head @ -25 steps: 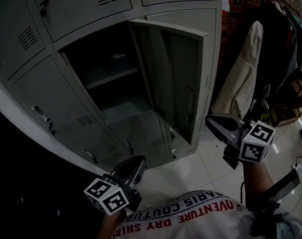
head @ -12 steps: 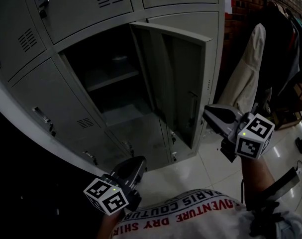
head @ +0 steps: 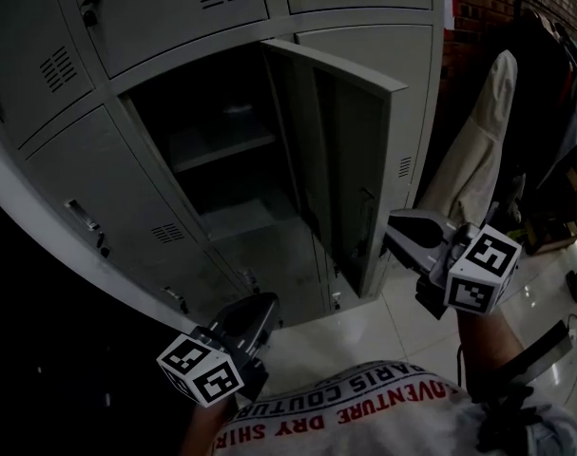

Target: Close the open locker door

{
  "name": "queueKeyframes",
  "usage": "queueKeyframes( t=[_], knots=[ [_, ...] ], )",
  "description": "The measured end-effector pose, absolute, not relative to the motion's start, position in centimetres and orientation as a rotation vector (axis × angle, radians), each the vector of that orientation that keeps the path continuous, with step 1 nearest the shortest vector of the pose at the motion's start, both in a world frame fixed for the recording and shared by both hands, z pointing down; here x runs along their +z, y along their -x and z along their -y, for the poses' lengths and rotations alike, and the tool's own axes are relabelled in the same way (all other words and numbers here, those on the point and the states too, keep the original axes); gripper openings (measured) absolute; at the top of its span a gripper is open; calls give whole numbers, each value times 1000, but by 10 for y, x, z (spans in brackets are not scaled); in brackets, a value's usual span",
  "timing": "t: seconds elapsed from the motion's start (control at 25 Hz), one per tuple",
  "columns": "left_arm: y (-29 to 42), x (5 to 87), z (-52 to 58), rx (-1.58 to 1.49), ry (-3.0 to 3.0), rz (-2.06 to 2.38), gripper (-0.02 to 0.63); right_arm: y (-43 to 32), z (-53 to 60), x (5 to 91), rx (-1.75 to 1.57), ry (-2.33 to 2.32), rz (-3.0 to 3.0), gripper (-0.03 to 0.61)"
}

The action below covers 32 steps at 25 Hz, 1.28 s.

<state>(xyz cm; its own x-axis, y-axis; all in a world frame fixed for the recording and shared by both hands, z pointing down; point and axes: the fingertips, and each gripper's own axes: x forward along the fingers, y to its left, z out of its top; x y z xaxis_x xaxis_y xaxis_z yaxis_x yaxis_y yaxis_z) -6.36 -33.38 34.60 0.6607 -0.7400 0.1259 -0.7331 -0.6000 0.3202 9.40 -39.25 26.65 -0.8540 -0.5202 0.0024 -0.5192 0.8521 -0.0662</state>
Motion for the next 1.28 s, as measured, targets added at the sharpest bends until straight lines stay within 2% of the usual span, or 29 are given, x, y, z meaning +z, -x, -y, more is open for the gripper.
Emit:
queueKeyframes(
  t=[0.72,1.28],
  knots=[
    [137,337,341,-31,-2457,1410,5,78,384,287,-111,239,-3160,-3],
    [206,327,356,-96,-2389,1520,5,180,462,282,76,383,-3182,-3]
  ],
)
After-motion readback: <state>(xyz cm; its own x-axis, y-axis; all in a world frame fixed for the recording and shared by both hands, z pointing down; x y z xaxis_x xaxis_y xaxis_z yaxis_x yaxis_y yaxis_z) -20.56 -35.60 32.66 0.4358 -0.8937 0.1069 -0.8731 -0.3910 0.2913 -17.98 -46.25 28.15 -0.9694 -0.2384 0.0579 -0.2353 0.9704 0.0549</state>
